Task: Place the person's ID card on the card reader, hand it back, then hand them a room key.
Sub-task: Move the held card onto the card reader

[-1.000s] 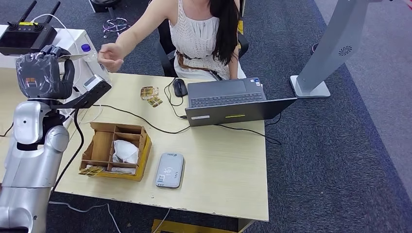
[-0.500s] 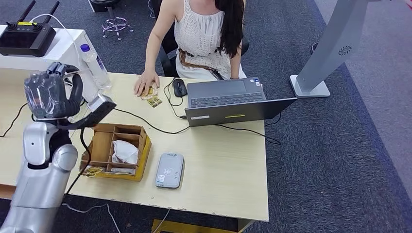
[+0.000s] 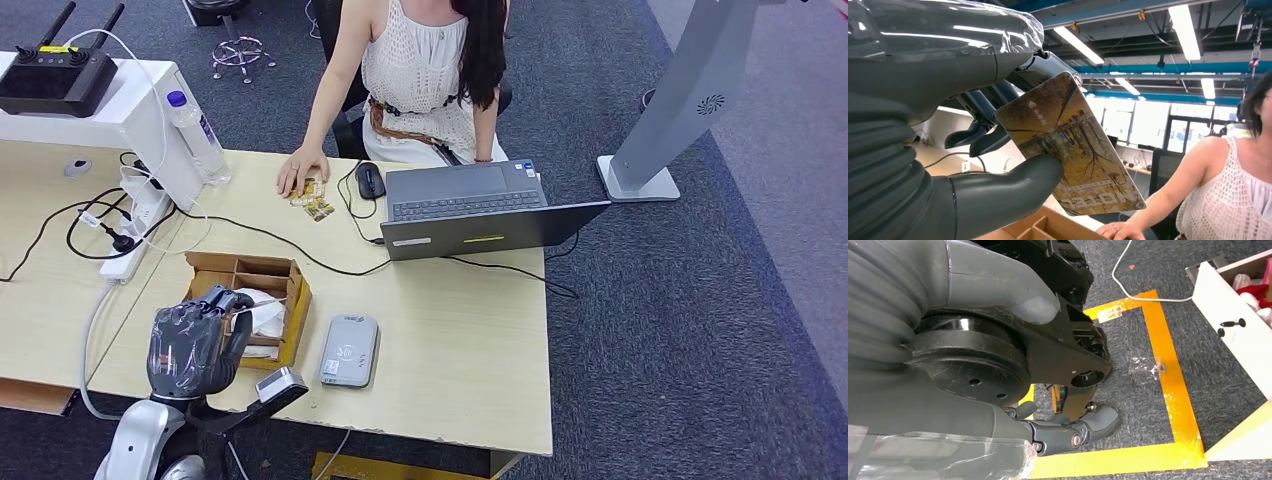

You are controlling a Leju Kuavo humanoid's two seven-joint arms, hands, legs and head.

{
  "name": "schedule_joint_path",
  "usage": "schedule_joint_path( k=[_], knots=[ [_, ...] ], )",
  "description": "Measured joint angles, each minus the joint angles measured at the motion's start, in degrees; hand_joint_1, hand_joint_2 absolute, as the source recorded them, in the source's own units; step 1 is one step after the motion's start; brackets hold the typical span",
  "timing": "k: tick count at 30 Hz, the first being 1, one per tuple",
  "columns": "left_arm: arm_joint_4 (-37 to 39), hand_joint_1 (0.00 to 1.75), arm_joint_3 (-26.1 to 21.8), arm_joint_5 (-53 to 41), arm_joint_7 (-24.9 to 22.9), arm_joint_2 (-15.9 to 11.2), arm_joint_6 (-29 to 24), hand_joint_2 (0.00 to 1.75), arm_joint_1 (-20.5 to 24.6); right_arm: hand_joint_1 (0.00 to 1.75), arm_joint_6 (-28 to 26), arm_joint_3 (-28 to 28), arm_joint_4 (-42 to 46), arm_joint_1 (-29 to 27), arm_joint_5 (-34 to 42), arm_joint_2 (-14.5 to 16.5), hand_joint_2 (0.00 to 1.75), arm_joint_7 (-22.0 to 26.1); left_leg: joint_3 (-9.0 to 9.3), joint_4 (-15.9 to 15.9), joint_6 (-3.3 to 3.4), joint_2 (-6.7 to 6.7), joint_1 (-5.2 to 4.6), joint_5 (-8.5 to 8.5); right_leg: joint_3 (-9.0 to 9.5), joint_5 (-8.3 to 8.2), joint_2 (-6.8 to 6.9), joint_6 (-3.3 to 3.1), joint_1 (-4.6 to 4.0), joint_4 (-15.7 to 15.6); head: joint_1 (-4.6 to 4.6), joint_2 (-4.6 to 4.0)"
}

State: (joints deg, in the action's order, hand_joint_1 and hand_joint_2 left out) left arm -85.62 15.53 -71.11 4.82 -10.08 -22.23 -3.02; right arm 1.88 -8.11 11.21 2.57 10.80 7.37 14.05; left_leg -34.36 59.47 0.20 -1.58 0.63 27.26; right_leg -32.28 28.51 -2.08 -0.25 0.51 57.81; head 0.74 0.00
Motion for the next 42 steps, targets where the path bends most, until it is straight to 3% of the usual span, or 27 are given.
schedule_joint_path(
  k=[10, 19, 30, 42],
  knots=[
    [-0.05, 1.75, 0.29, -0.37, -0.15, 0.42, 4.09, 1.75, -1.1, 0.0, 0.13, -0.07, -0.04, 0.02, -0.44, 0.0, 1.75, -0.28, 0.0, 0.0, 0.03, -0.04, -0.01, -0.03, 0.01, -0.01, 0.04, -0.01, 0.0, 0.01, 0.0, 0.0],
    [5.96, 1.75, 2.98, -2.87, -3.03, 2.23, 9.1, 1.75, 0.8, 0.0, 0.26, -0.13, -0.03, 0.08, -1.55, 0.04, 1.75, -1.02, 0.01, 0.01, 0.03, -0.07, -0.01, -0.04, 0.01, -0.01, 0.08, 0.0, 0.01, 0.0, 0.0, 0.0],
    [17.95, 1.75, 6.44, -4.11, -1.12, 7.52, 5.41, 1.75, 11.63, 0.0, -0.01, -0.13, -0.02, 0.94, -3.27, 1.1, 1.75, -1.76, 0.0, 0.03, 0.0, -0.11, -0.01, -0.14, 0.03, -0.08, 0.12, -0.02, 0.01, 0.01, 0.0, 0.0],
    [21.52, 1.75, 8.03, -3.96, -0.72, 9.43, 3.24, 1.75, 14.41, 0.0, 0.1, -0.13, -0.02, 1.07, -3.54, 1.42, 1.75, -1.46, 0.0, 0.02, 0.0, -0.1, -0.01, -0.13, 0.01, -0.08, 0.11, -0.02, 0.0, 0.01, 0.0, 0.0]
  ],
)
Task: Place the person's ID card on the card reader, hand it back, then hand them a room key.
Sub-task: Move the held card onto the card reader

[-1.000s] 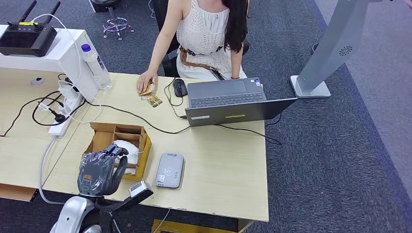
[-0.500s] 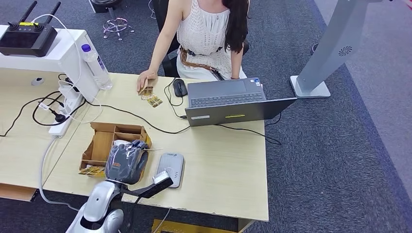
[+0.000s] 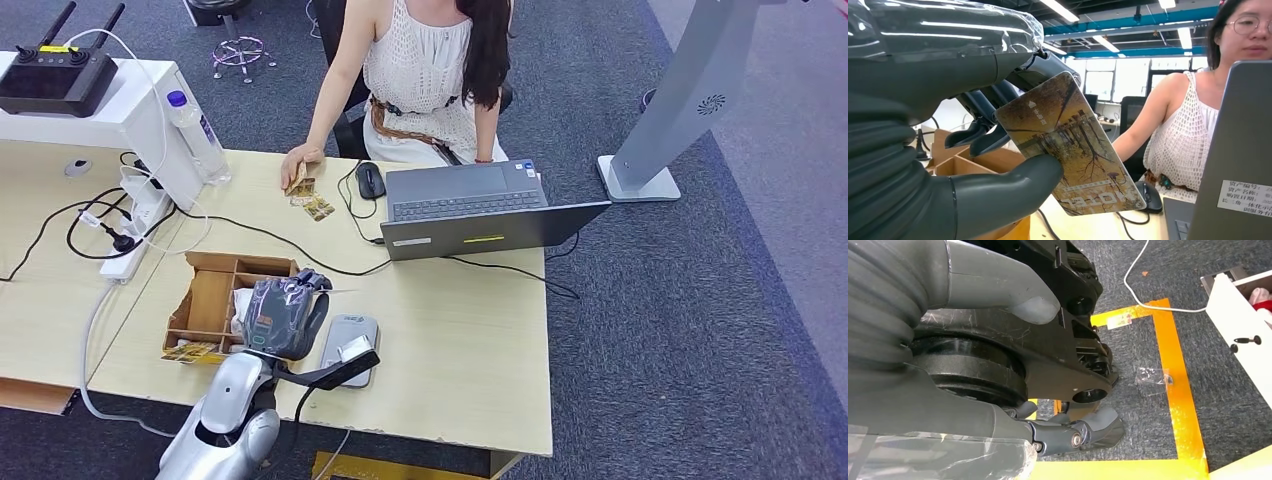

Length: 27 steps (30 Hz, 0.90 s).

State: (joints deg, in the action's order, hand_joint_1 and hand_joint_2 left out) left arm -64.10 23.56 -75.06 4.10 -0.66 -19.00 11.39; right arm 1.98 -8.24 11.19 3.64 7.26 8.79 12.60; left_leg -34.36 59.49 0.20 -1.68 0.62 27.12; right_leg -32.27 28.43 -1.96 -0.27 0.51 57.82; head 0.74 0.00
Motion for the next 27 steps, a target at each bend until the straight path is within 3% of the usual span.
schedule_joint_path(
  k=[6, 15, 27],
  knots=[
    [0.92, 1.75, 0.6, -0.02, 0.06, 0.09, -0.29, 1.75, 0.22, 0.0, 0.21, 0.0, 0.0, 0.01, -0.07, 0.0, 1.75, 0.07, 0.0, 0.0, 0.0, 0.0, 0.0, 0.0, 0.0, 0.0, 0.0, 0.0, 0.0, 0.0, 0.0, 0.0],
    [4.67, 1.75, 3.21, -0.86, -3.23, 0.07, 9.25, 1.75, 0.76, 0.0, 0.83, -0.08, 0.0, 0.01, -0.08, -0.01, 1.75, -0.42, 0.0, 0.0, 0.0, 0.0, 0.0, 0.0, 0.0, 0.0, 0.0, 0.0, 0.0, 0.0, 0.0, 0.0],
    [5.94, 1.75, 5.03, -0.04, -3.32, -0.52, 12.61, 1.75, 0.99, 0.0, 0.95, -0.87, 0.0, -0.03, 0.15, -0.02, 1.75, -0.05, 0.0, 0.0, 0.0, 0.0, 0.0, 0.0, 0.0, 0.0, 0.0, 0.0, 0.0, 0.0, 0.0, 0.0]
  ],
)
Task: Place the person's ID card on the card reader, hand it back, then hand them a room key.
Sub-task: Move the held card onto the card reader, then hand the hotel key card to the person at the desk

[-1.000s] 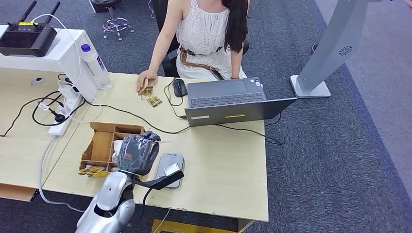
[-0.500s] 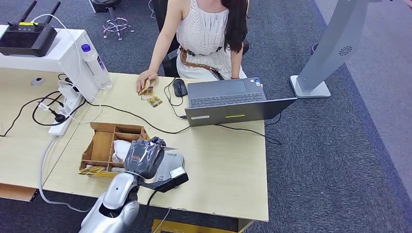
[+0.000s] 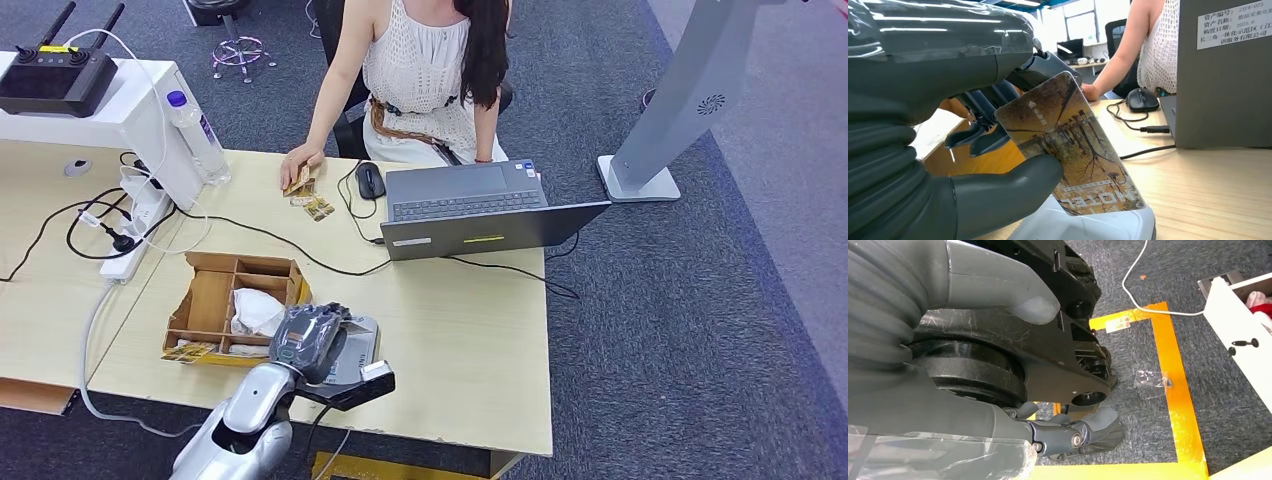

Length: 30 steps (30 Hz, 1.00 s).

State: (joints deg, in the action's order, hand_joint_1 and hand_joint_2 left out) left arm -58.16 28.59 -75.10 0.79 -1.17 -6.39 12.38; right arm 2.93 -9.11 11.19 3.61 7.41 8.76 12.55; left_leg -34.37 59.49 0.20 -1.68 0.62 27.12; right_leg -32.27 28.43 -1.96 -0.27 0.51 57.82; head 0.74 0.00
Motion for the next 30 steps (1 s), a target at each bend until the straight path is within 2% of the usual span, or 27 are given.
schedule_joint_path(
  k=[7, 16, 30],
  knots=[
    [0.0, 1.75, 0.13, 0.02, 0.0, -0.06, 0.36, 1.75, 0.01, 0.0, 0.0, -0.35, 0.0, -0.01, 0.0, 0.0, 1.75, 0.0, 0.0, 0.0, 0.0, 0.0, 0.0, 0.0, 0.0, 0.0, 0.0, 0.0, 0.0, 0.0, 0.0, 0.0],
    [-0.02, 1.75, 2.28, 1.84, 0.04, -1.05, 4.9, 1.75, 1.2, 0.0, -0.02, -0.68, 0.0, -0.03, -0.03, 0.0, 1.75, 0.07, 0.01, 0.0, 0.0, -0.01, 0.0, 0.0, 0.02, 0.0, 0.01, 0.0, 0.0, 0.0, 0.0, 0.0],
    [-0.21, 1.75, 3.58, 4.45, 0.06, -2.54, 8.72, 1.75, 3.76, 0.0, 0.02, -1.44, -0.02, -0.12, 0.23, 0.0, 1.75, 0.07, 0.02, 0.0, -0.03, -0.01, 0.0, -0.03, 0.03, -0.01, 0.01, 0.0, 0.0, 0.01, 0.0, 0.0]
  ],
)
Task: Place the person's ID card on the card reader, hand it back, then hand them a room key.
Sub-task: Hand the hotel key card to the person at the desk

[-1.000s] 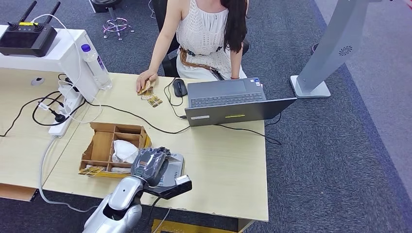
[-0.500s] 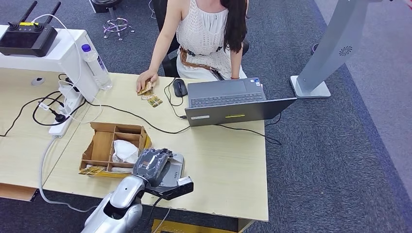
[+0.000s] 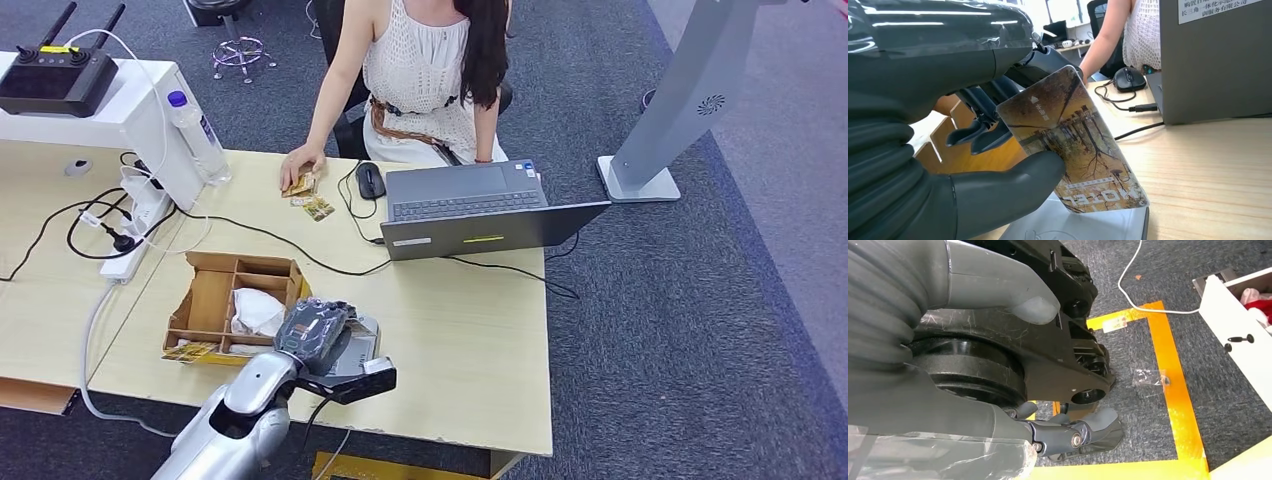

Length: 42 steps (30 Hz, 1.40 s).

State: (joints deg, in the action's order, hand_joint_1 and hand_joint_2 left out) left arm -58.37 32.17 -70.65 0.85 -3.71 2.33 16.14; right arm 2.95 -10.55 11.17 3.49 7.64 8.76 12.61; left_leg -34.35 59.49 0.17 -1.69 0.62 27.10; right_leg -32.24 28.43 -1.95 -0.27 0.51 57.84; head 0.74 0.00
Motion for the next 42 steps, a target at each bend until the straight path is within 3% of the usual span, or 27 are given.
schedule_joint_path(
  k=[4, 6, 12, 16, 25, 30, 42],
  knots=[
    [-0.61, 1.75, 0.29, 0.9, -0.11, -0.7, 0.3, 1.75, 0.34, 0.0, 0.01, -0.45, 0.0, -0.13, 0.12, 0.01, 1.75, 0.07, 0.0, 0.0, 0.0, 0.0, 0.0, 0.0, -0.01, 0.0, 0.0, 0.0, 0.0, 0.01, 0.0, 0.0],
    [-1.63, 1.75, 0.39, 0.56, -1.11, -0.98, -2.12, 1.75, 0.26, 0.0, -0.01, -0.66, 0.0, -0.23, 0.19, 0.01, 1.75, 0.4, -0.01, 0.0, 0.0, 0.0, 0.0, 0.0, -0.02, 0.0, 0.0, 0.0, 0.0, 0.01, 0.0, 0.0],
    [-10.48, 1.75, -0.36, -5.77, -6.41, -0.73, -20.8, 1.75, -0.58, 0.0, -0.13, -0.95, 0.0, -0.47, -0.7, 0.04, 1.75, 1.28, -0.06, 0.0, 0.0, -0.01, 0.0, 0.0, -0.02, 0.0, 0.0, 0.0, 0.0, 0.02, -0.01, 0.0],
    [-15.37, 1.75, -3.93, -7.57, -7.18, -1.0, -27.72, 1.75, 0.09, 0.0, -0.15, -0.95, 0.0, -0.36, -1.72, 0.11, 1.75, 0.64, -0.05, 0.0, -0.01, -0.01, 0.0, 0.0, -0.04, 0.01, 0.01, 0.0, 0.0, 0.02, 0.0, 0.0],
    [-14.87, 1.75, -13.35, -6.07, -4.17, -3.08, -26.92, 1.75, 10.26, 0.0, -0.08, -0.95, 0.0, 0.07, -2.32, 0.11, 1.75, -0.08, -0.02, 0.01, -0.12, -0.04, 0.07, -0.15, -0.06, -0.09, 0.05, -0.15, -0.09, 0.13, 0.01, 0.0],
    [-8.69, 1.75, -14.01, -8.52, -5.44, -3.83, -24.52, 1.75, 17.76, 0.0, -0.02, -0.95, 0.0, 0.38, -2.76, 0.11, 1.75, -0.56, -0.04, 0.01, -0.13, -0.1, 0.06, -0.21, -0.06, -0.12, 0.1, -0.17, -0.09, 0.15, 0.01, 0.0],
    [4.69, 1.75, -14.12, -9.22, -6.74, -4.0, -24.7, 1.75, 27.0, 0.0, 0.05, -0.95, 0.02, 0.63, -2.85, 0.04, 1.75, -1.43, -0.03, 0.02, -0.13, -0.08, 0.07, -0.21, -0.08, -0.13, 0.07, -0.19, -0.1, 0.15, -0.01, 0.0]
  ],
)
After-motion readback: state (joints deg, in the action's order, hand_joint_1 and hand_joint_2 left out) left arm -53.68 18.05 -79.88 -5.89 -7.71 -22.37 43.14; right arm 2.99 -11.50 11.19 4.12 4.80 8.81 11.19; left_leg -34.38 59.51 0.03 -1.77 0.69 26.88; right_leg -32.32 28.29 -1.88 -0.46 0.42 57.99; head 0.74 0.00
